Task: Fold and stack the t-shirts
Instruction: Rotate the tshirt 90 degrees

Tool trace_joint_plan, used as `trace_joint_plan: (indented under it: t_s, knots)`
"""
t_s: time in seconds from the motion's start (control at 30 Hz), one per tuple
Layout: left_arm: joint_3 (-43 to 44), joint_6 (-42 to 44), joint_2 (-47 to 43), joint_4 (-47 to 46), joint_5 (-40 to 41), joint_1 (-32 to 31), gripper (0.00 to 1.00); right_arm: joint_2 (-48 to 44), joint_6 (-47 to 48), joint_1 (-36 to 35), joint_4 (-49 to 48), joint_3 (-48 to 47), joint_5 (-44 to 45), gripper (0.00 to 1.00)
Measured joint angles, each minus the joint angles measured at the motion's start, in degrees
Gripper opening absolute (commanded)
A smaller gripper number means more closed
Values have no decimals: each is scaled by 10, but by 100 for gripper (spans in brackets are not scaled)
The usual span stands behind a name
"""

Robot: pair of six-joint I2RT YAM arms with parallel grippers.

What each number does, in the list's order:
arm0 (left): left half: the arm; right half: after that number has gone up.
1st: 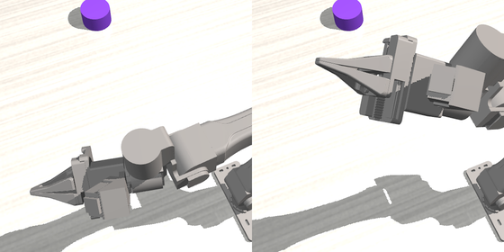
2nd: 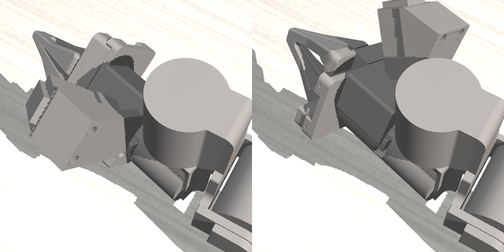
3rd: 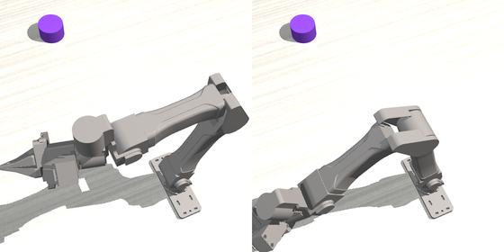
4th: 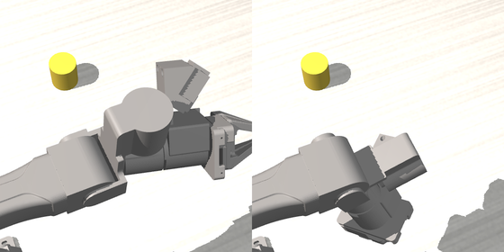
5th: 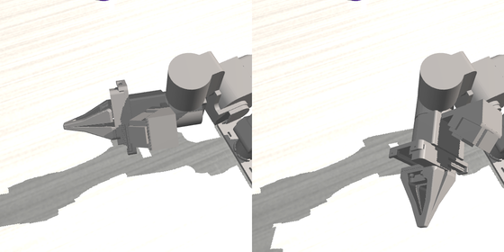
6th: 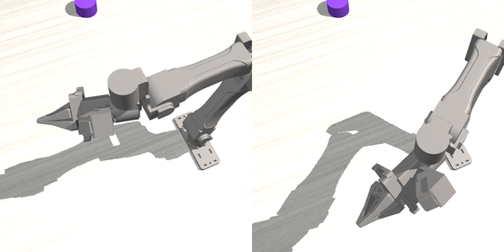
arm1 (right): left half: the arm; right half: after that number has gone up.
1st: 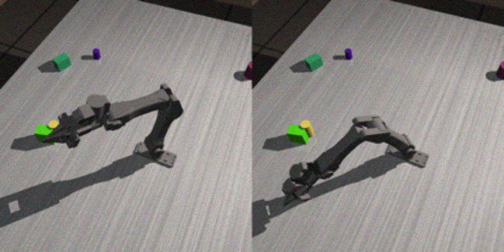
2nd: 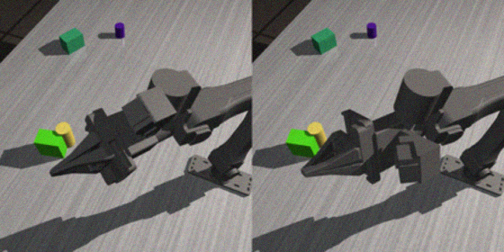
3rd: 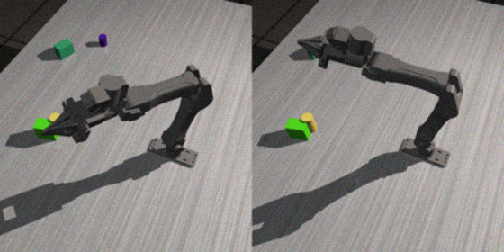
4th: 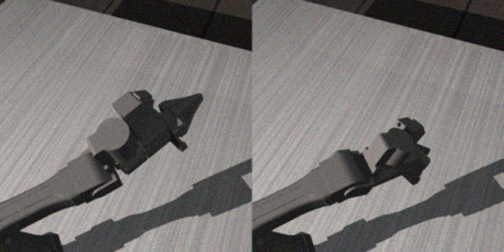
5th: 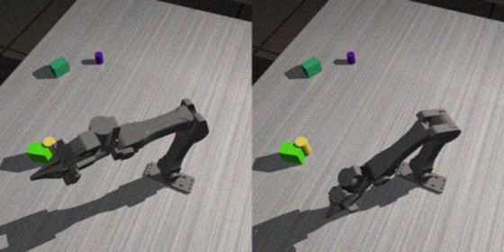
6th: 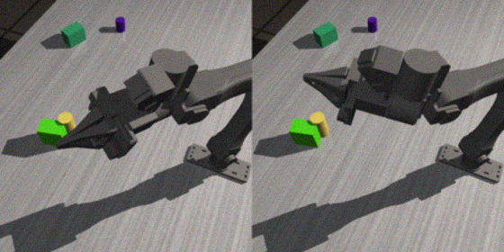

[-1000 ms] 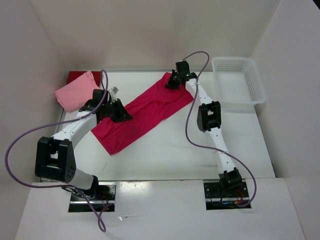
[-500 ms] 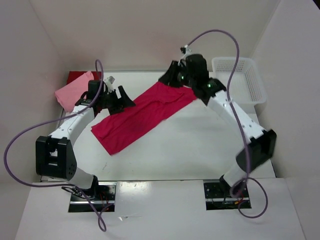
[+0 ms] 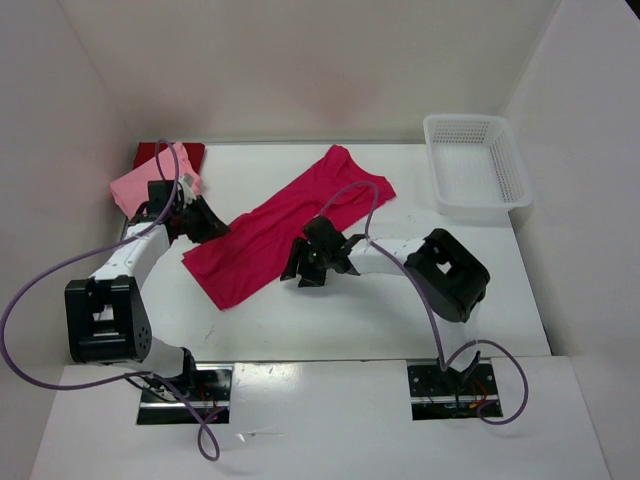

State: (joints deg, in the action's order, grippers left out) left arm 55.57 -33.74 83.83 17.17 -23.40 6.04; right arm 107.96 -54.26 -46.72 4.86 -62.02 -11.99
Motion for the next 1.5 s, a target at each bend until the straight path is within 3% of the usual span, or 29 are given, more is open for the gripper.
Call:
trace_joint_plan:
  t_s: [0.13, 0.27, 0.3, 0.47, 0.57, 0.7, 0.77, 0.8, 0.83, 0.9, 0.97, 1.27, 1.37, 1.5]
  knots:
    - [-6, 8, -6, 0, 1, 0, 28, 29, -32, 2, -33, -24, 10, 63]
    - [-6, 10, -7, 0, 1, 0, 28, 82, -54, 2, -51, -75, 20, 32]
    - [-6, 12, -7, 0, 1, -1, 28, 97, -60, 2, -56, -87, 18, 16]
    - [3, 21, -7, 4, 2, -18, 28, 108, -59, 3, -68, -87, 16, 1]
    - [24, 21, -2, 4, 4, -36, 29, 57, -32, 6, -64, -24, 16, 0]
    - [70, 23, 37, -8, 13, -68, 40, -57, 29, 32, 4, 89, -7, 0]
    - [96, 25, 73, -19, 19, -90, 53, -110, 66, 66, 49, 130, -25, 1]
    - [110, 27, 95, -21, 22, -102, 58, -132, 83, 87, 69, 145, -33, 4]
    - [125, 30, 115, -22, 22, -112, 63, -151, 99, 110, 89, 158, -39, 19]
    - [168, 36, 173, -26, 25, -138, 71, -182, 121, 151, 125, 174, -46, 35]
    - [211, 38, 229, -27, 26, -157, 74, -208, 136, 179, 154, 176, -50, 40]
    - [408, 41, 436, -31, 37, -192, 72, -274, 174, 253, 171, 173, -93, 43]
    - [491, 40, 502, -31, 29, -193, 63, -277, 175, 254, 171, 173, -100, 43]
    - [603, 42, 580, -27, 18, -199, 38, -278, 174, 254, 170, 172, -108, 43]
